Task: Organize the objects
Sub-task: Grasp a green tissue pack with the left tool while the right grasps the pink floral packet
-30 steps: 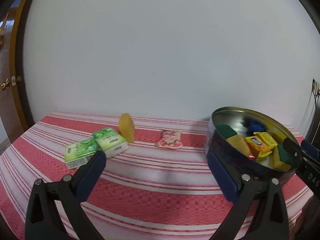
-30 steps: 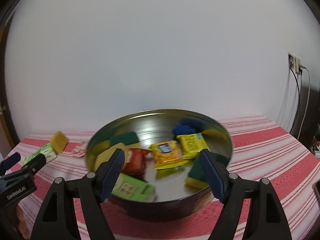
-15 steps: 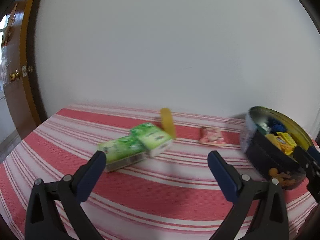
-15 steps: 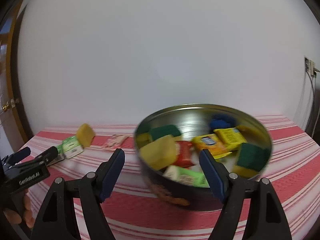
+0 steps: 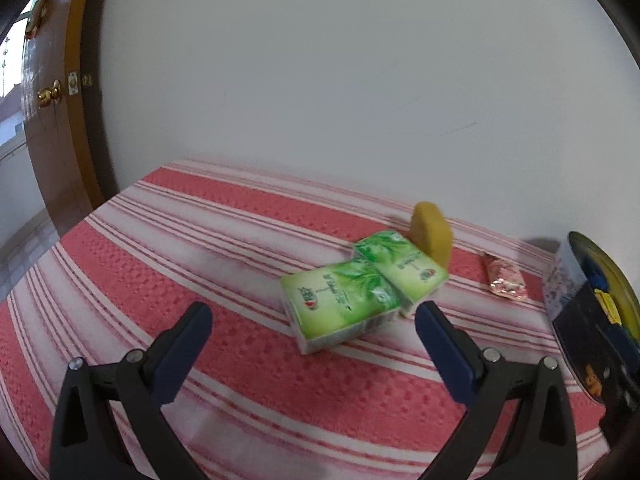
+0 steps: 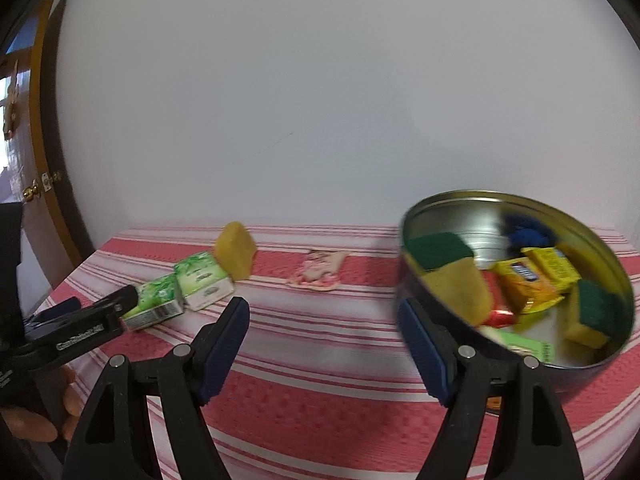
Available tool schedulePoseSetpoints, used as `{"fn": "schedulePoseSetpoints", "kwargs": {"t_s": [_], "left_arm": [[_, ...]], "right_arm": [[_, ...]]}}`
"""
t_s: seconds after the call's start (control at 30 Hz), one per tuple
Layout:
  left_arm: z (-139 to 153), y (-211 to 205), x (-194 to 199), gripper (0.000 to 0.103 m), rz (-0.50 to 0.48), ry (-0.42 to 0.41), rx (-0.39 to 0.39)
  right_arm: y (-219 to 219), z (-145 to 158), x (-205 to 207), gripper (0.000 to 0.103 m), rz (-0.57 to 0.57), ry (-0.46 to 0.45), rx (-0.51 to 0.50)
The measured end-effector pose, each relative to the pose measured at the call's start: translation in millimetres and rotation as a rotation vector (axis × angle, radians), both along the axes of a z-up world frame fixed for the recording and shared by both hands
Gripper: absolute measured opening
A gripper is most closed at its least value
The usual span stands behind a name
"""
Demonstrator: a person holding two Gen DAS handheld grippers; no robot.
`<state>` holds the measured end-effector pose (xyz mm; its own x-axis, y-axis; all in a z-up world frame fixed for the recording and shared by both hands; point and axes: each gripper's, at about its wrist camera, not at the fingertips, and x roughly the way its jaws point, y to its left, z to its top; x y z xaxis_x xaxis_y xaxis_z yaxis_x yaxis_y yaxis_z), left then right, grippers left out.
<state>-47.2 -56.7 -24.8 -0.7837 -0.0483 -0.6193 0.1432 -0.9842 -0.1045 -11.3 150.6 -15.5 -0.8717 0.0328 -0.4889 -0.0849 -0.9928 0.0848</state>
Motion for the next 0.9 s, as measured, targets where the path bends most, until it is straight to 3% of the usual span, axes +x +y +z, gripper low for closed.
{"fn": "schedulePoseSetpoints", "kwargs": {"t_s": [0.33,0.47,0.53,0.6,0.7,0.8,0.9], "left_arm": [[-19,8,-51,0.100,-0.007,-0.144,0.008],[-28,-1,-56,0.099,-0.023,-0.183,0.099],[-31,-5,-56,0.096,-0.051,-0.193,0.140],[-29,-3,-55,0.083,-0.111,-0.183,0.134],[-27,-4,-53,0.082,-0.141,-0.188,0.084],[-27,-12,-56,0.083,-0.149,-0.205,0.081],[-30,-23,-58,0.093,-0.105,-0.225,0.114]], "right_arm": [[-1,-9,-18,0.079,0.027,-0.066,-0.058],[-2,-12,-33,0.079,0.017,-0.087,-0.067],[-5,-13,-39,0.079,0.017,-0.095,-0.061],[-9,-13,-45,0.079,0.015,-0.103,-0.060],[-9,-14,-52,0.079,0.004,-0.112,-0.063],[-6,-17,-57,0.079,0.002,-0.131,-0.082],[-4,-19,-62,0.079,0.004,-0.141,-0.093]]}}
